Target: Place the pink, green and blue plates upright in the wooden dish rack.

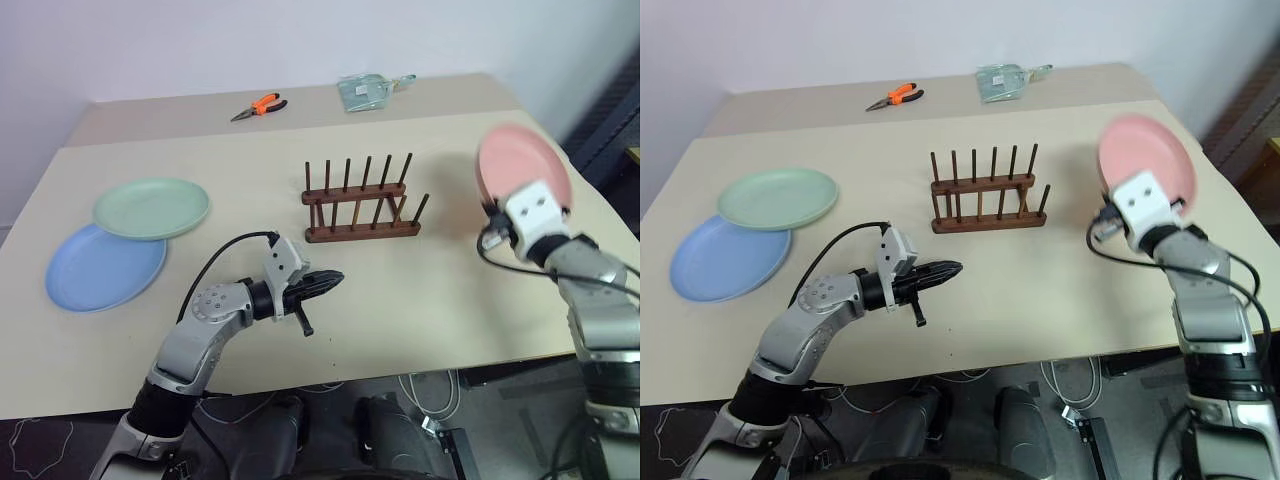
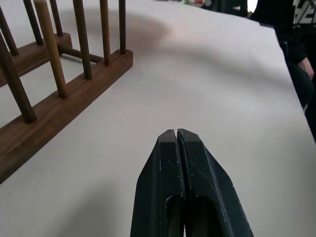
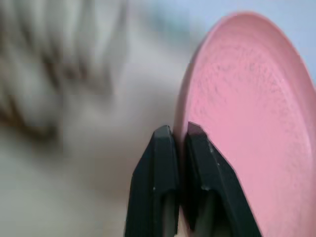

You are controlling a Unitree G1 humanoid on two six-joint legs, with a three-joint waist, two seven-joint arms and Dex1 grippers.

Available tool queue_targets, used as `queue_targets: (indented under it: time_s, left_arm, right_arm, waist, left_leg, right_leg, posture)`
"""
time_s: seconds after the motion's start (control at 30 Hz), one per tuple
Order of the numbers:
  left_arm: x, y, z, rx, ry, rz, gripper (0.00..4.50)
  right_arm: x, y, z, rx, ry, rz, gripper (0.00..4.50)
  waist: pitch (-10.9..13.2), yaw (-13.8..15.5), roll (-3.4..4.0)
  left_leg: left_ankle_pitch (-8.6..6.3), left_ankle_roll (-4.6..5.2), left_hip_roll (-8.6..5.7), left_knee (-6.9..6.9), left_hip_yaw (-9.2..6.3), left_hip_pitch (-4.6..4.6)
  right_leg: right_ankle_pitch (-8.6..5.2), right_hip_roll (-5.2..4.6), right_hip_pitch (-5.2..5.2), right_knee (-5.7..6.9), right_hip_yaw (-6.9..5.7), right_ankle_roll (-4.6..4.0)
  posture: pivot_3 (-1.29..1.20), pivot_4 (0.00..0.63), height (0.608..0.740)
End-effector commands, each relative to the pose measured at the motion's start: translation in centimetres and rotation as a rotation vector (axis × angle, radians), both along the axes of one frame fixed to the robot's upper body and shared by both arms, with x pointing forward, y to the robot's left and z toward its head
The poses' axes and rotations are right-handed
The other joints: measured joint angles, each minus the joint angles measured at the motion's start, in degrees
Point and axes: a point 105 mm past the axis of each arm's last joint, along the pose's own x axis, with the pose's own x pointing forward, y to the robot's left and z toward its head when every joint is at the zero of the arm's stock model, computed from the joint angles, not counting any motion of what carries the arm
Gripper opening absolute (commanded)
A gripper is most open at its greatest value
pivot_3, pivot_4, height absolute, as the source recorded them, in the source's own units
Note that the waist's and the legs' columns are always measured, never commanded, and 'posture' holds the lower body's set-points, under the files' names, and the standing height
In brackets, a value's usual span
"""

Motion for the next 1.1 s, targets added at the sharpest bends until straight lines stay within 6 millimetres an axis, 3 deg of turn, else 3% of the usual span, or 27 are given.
queue_targets:
  time_s: [0.03, 0.1, 0.23, 0.67, 0.93, 1.03, 1.1]
  left_arm:
    - [0.6, 1.3, 0.9, -0.002, -0.052, 0.035, 0.00]
    - [0.6, 1.4, 0.9, 0.001, -0.056, 0.038, 0.00]
    - [0.6, 1.3, 0.9, -0.004, -0.058, 0.043, 0.00]
    - [0.0, 1.1, 0.8, -0.007, -0.050, 0.043, 0.00]
    - [-0.1, 1.1, 0.8, -0.004, -0.051, 0.042, 0.00]
    - [-0.1, 1.1, 0.8, -0.003, -0.050, 0.045, 0.00]
    - [-0.2, 1.2, 0.8, -0.005, -0.048, 0.049, 0.00]
  right_arm:
    - [-4.1, 5.2, 7.2, 0.343, -0.107, 0.398, 0.03]
    - [-4.9, 6.5, 7.9, 0.430, -0.073, 0.495, 0.03]
    - [-5.2, 8.3, 7.4, 0.505, 0.020, 0.603, 0.03]
    - [-1.7, 7.1, 4.4, 0.658, 0.200, 0.605, 0.03]
    - [-0.4, 5.4, 4.6, 0.808, 0.233, 0.611, 0.03]
    - [0.0, 5.1, 4.1, 0.779, 0.239, 0.578, 0.95]
    - [0.2, 4.9, 3.7, 0.713, 0.223, 0.534, 1.91]
  waist:
    - [0.0, 0.1, -0.03]
    - [0.0, 0.3, -0.12]
    - [0.0, 0.4, -0.18]
    - [0.0, 0.1, -0.14]
    - [0.0, 0.1, -0.13]
    - [0.0, 0.1, -0.13]
    - [0.0, 0.1, -0.12]
  left_leg:
    - [0.00, 0.00, 0.00, -0.02, -0.04, -0.01]
    - [-0.01, 0.01, 0.00, -0.02, -0.09, -0.04]
    - [-0.05, 0.09, -0.06, 0.03, -0.13, -0.10]
    - [-0.06, 0.11, -0.04, -0.07, -0.05, -0.12]
    - [-0.06, 0.11, -0.04, -0.08, -0.04, -0.12]
    - [-0.06, 0.11, -0.04, -0.08, -0.04, -0.12]
    - [-0.06, 0.11, -0.04, -0.08, -0.04, -0.12]
  right_leg:
    - [0.00, 0.00, -0.01, -0.01, -0.02, 0.00]
    - [0.00, -0.01, -0.01, -0.03, -0.06, -0.01]
    - [-0.09, -0.08, 0.10, -0.31, -0.09, -0.18]
    - [-0.01, -0.07, -0.02, -0.34, -0.04, -0.08]
    - [-0.01, -0.07, -0.02, -0.34, -0.04, -0.07]
    - [0.00, -0.07, -0.02, -0.35, -0.03, -0.06]
    - [0.00, -0.07, -0.02, -0.35, -0.04, -0.06]
  posture:
    - [0.00, 0.150, 0.729]
    - [0.00, 0.150, 0.729]
    - [0.00, 0.150, 0.729]
    - [0.00, 0.150, 0.729]
    - [0.00, 0.150, 0.729]
    - [0.00, 0.150, 0.729]
    - [0.00, 0.150, 0.729]
